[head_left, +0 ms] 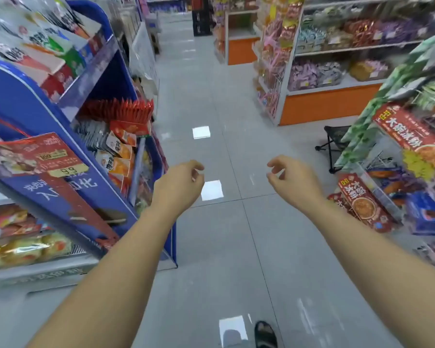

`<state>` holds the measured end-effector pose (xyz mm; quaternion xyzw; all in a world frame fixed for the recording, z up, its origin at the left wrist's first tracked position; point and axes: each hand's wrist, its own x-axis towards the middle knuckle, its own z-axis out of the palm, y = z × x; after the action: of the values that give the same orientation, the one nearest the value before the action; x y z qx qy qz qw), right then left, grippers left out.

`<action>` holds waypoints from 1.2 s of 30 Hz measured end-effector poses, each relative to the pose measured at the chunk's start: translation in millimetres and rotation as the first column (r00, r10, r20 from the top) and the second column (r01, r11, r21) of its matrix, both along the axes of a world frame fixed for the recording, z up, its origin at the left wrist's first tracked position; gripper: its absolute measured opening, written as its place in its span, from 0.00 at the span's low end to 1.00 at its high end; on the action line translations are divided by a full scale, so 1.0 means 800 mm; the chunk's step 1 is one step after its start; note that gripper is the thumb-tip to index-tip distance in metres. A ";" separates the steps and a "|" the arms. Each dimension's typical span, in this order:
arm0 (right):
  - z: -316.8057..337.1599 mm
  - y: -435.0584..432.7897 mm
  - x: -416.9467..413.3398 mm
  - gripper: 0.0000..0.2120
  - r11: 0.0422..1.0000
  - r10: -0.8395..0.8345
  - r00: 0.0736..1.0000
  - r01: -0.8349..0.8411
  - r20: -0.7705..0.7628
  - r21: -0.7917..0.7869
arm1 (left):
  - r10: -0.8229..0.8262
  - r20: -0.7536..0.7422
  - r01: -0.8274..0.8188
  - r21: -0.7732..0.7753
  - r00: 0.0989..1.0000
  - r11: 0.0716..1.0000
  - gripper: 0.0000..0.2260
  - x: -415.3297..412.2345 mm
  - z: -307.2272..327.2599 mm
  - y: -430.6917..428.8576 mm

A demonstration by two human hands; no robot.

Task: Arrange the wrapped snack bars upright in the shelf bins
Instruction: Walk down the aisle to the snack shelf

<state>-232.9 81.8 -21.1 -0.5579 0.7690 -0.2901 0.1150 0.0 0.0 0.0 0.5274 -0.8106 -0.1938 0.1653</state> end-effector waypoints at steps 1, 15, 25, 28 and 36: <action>-0.004 -0.008 -0.008 0.10 1.000 -0.018 1.000 0.018 -0.007 0.019 | 0.008 0.011 -0.008 0.022 1.000 1.000 0.13 -0.009 -0.003 -0.010; -0.026 -0.203 -0.202 0.10 0.991 -0.057 0.998 0.058 -0.014 0.120 | -0.012 -0.014 0.013 0.065 1.000 0.998 0.11 -0.210 -0.035 -0.211; -0.043 -0.368 -0.268 0.09 0.983 -0.068 0.998 0.065 0.010 0.173 | -0.059 -0.022 0.061 0.113 0.998 0.992 0.10 -0.278 -0.054 -0.390; -0.050 -0.431 -0.287 0.08 0.978 -0.106 0.994 0.103 0.008 0.181 | -0.083 0.003 0.081 0.130 0.997 0.988 0.10 -0.296 -0.060 -0.458; -0.059 -0.546 -0.337 0.08 0.948 -0.238 0.971 0.224 0.034 0.228 | -0.226 0.028 0.218 0.184 0.974 0.959 0.10 -0.379 -0.052 -0.621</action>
<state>-502.5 -354.7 -68.0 -0.4385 0.8528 -0.2304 0.1654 -303.2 -496.9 -41.3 0.4504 -0.8476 -0.2704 0.0745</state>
